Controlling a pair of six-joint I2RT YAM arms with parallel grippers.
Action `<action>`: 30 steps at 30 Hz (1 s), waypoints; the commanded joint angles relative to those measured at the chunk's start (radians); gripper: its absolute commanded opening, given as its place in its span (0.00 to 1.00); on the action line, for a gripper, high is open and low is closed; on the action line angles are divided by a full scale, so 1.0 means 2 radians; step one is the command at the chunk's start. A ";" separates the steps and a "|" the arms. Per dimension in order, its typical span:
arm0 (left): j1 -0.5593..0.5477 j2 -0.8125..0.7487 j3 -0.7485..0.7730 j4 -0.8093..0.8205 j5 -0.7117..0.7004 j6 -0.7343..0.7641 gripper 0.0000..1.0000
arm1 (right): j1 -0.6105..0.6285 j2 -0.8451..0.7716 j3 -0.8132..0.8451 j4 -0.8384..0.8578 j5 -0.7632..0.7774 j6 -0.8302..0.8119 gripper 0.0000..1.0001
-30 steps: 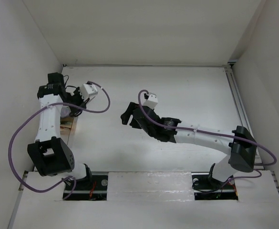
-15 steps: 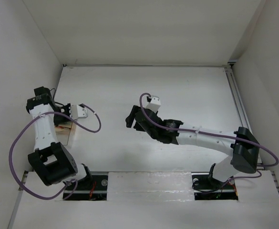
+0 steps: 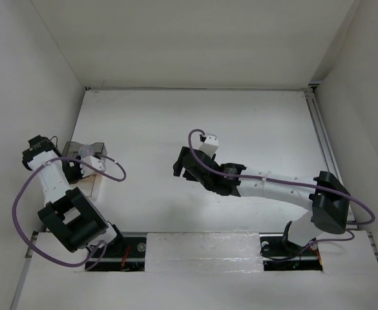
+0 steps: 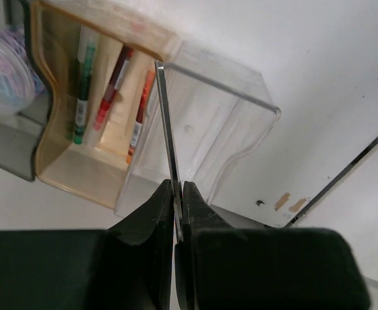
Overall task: Sort the stationery into containers
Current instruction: Place the stationery into the container
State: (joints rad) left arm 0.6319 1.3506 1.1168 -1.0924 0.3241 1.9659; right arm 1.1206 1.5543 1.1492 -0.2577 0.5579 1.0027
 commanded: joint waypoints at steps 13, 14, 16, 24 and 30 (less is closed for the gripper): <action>0.093 0.038 -0.007 -0.019 -0.008 0.237 0.00 | 0.020 0.007 0.011 -0.059 0.040 0.076 0.79; 0.093 0.038 -0.007 -0.019 -0.008 0.237 0.00 | 0.020 0.007 0.011 -0.066 0.045 0.076 0.79; 0.093 0.038 -0.002 -0.019 -0.003 0.246 0.00 | 0.024 0.020 0.024 -0.073 0.045 0.082 0.79; 0.088 0.038 0.015 -0.019 -0.008 0.268 0.00 | 0.024 0.050 0.047 -0.090 0.049 0.091 0.79; 0.071 0.038 0.024 -0.019 -0.017 0.266 0.00 | 0.024 0.075 0.068 -0.094 0.049 0.091 0.79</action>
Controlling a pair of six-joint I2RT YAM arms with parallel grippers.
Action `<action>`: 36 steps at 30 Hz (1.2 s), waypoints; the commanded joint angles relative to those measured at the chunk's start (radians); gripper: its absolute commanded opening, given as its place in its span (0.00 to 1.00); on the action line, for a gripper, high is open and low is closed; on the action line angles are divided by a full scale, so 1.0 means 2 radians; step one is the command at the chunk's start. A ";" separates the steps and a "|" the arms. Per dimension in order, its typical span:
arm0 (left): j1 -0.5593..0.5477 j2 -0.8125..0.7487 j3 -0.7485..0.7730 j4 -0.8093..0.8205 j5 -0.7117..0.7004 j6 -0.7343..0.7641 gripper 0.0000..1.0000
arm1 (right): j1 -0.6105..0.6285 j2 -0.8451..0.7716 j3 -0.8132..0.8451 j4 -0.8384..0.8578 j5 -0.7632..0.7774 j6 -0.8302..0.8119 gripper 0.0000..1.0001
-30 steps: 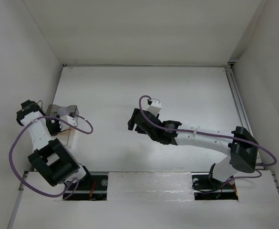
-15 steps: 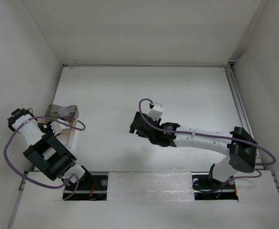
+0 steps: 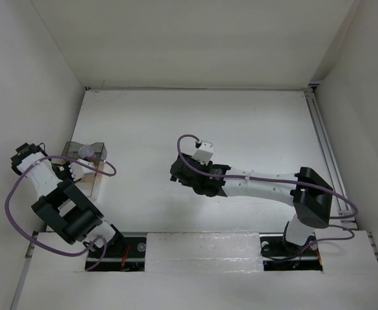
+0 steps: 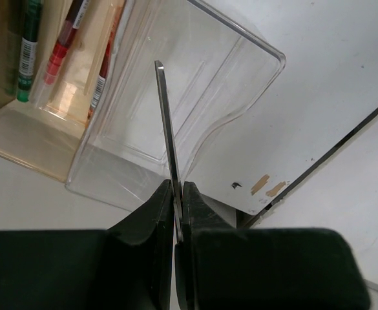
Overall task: Sort the stationery into containers
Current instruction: Place the stationery into the container
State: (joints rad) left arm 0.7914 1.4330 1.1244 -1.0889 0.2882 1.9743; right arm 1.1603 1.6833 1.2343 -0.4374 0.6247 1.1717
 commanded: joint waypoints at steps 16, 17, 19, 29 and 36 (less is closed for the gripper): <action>-0.048 0.044 0.055 -0.021 0.012 0.240 0.00 | 0.004 0.005 0.022 0.006 0.016 0.006 0.79; -0.048 0.044 0.054 -0.021 0.012 0.240 0.00 | 0.004 0.000 0.017 0.006 0.016 0.006 0.79; -0.048 0.044 0.050 -0.021 0.012 0.240 0.00 | 0.004 -0.006 0.017 0.006 0.016 0.006 0.79; -0.044 0.065 0.038 -0.021 0.002 0.228 0.00 | 0.004 -0.010 0.017 -0.004 0.021 0.006 0.79; -0.044 0.070 0.033 -0.021 -0.002 0.228 0.00 | 0.004 -0.006 0.027 -0.013 0.021 0.006 0.79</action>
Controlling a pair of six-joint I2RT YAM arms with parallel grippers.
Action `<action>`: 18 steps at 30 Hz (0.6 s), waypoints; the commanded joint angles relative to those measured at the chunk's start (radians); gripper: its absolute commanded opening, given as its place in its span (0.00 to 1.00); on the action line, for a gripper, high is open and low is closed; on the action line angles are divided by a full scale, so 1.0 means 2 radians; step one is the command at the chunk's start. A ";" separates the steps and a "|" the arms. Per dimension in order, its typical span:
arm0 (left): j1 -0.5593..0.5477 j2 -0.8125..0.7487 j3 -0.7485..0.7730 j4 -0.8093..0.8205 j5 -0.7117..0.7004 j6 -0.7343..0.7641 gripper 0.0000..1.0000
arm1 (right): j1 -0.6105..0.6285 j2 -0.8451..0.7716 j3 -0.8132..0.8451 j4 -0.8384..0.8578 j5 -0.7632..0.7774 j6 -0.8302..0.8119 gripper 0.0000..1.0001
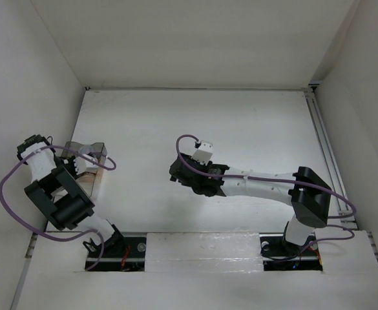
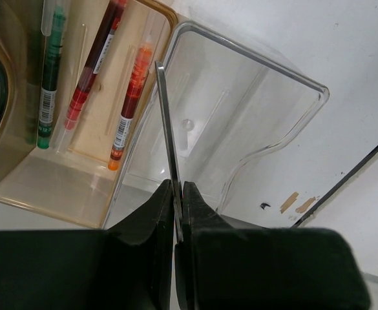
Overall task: Sort the stationery into containers
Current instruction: Place the stationery into the container
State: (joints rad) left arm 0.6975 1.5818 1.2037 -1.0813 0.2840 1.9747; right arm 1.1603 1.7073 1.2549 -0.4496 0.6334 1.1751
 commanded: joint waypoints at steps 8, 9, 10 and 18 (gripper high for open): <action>0.008 0.006 -0.020 -0.015 -0.005 0.228 0.00 | 0.004 -0.013 0.017 -0.012 0.016 0.009 0.79; 0.008 0.006 -0.020 -0.015 -0.005 0.228 0.00 | 0.004 -0.013 0.017 -0.012 0.016 0.009 0.79; 0.008 0.006 -0.025 -0.010 -0.005 0.232 0.00 | 0.004 -0.013 0.017 -0.012 0.016 0.009 0.79; 0.012 0.006 -0.034 -0.005 -0.005 0.237 0.05 | 0.004 -0.008 0.026 -0.021 0.021 0.014 0.79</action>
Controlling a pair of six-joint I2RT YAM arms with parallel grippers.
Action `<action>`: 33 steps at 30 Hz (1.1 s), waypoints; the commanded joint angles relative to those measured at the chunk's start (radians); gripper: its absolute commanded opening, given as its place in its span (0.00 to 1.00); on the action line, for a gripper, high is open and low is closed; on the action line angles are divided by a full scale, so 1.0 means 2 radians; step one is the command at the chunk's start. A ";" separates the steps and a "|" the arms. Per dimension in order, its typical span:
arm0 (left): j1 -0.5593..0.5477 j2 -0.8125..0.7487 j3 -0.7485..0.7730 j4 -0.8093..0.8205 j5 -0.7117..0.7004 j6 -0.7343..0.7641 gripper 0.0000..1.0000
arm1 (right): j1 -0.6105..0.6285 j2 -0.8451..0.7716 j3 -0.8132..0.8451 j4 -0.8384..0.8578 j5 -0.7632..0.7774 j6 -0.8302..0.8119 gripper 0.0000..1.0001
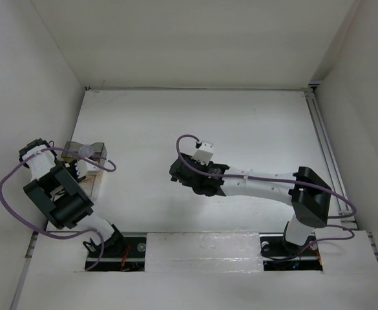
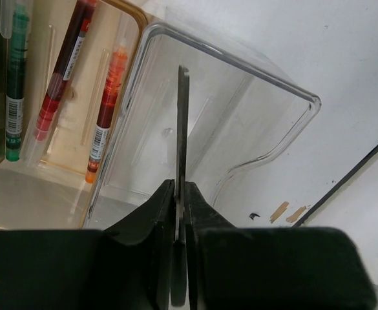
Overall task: Sort the stationery into containers
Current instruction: Place the stationery into the container
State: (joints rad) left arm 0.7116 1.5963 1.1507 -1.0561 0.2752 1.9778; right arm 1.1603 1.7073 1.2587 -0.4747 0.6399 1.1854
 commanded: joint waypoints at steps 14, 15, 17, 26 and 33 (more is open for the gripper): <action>0.005 -0.003 0.020 -0.037 0.039 0.201 1.00 | 0.004 -0.018 0.014 -0.009 0.018 0.013 0.79; 0.005 -0.010 0.020 -0.037 0.046 0.201 1.00 | 0.004 -0.018 0.014 -0.009 0.018 0.013 0.79; 0.005 -0.037 0.020 -0.037 0.072 0.201 1.00 | 0.004 -0.018 0.014 -0.009 0.018 0.013 0.79; 0.005 -0.089 0.030 -0.037 0.130 0.169 1.00 | 0.004 -0.033 0.010 0.000 0.013 0.013 0.79; 0.014 -0.155 0.076 -0.033 0.278 0.007 1.00 | 0.004 -0.070 0.006 -0.025 0.038 -0.003 0.79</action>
State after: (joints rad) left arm 0.7238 1.3716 1.2110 -1.0817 0.6144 1.9816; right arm 1.1603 1.6436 1.2606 -0.4946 0.6567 1.1973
